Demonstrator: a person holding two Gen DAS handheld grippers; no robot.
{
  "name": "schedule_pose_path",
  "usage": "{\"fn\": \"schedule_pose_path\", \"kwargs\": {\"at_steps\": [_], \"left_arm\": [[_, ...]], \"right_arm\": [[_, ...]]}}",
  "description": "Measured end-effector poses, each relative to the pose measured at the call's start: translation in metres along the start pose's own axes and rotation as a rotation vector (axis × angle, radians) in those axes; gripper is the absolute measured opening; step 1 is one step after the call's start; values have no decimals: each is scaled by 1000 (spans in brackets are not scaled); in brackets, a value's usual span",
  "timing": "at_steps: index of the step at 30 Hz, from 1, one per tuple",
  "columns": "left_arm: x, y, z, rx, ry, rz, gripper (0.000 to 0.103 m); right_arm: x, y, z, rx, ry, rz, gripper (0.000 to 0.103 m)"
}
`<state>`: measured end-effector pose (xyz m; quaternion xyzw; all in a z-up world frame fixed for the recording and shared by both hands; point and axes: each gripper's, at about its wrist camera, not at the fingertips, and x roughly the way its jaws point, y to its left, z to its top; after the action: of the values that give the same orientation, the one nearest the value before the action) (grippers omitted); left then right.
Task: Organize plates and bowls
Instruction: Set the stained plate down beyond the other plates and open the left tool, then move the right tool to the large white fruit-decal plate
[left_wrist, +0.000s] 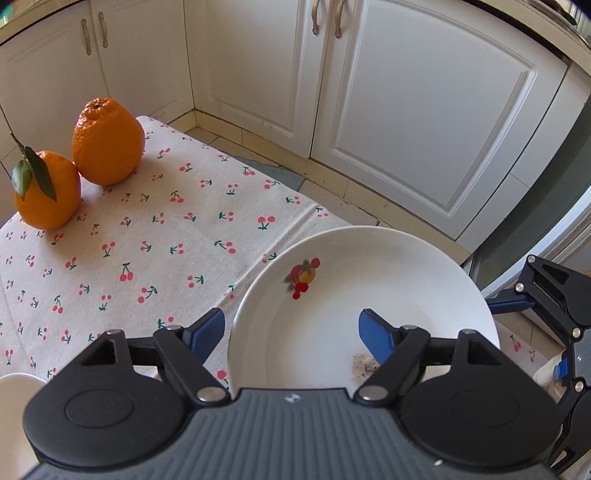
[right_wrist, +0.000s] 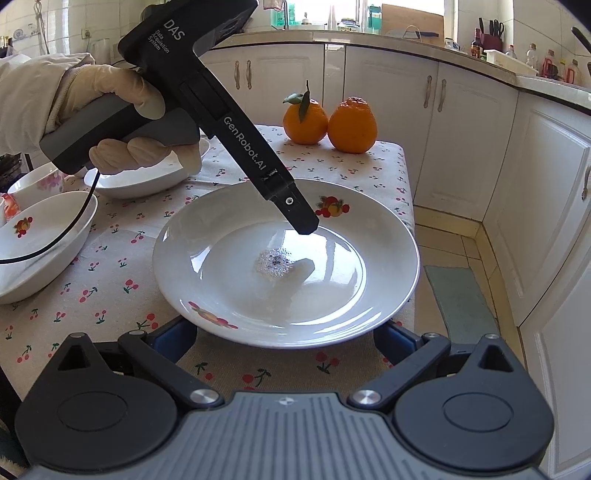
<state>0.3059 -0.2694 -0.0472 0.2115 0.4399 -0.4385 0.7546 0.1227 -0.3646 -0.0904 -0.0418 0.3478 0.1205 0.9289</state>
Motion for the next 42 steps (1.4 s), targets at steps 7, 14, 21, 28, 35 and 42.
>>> {"fn": "schedule_pose_path", "kwargs": {"at_steps": [7,14,21,28,35,42], "left_arm": [[-41,-13,-12,-4,-70,61,81],[-105,-35,-47,5,-190,167,89],[-162,-63,-110,-20,-307,266,94],[-188,-89,-185,-51,-342,421,96],[-193,-108,-249,-88,-329,525,98],[-188,-102,-286,-189,-274,512,98]], "right_arm": [[-17,10,-1,19,-8,-37,103],[-46,33,-3,20,-50,-30,103],[-73,65,-1,35,-120,-7,103],[-87,90,-8,63,-144,7,103],[-89,110,-15,44,-130,14,103],[-83,129,-16,16,-105,44,103]]}}
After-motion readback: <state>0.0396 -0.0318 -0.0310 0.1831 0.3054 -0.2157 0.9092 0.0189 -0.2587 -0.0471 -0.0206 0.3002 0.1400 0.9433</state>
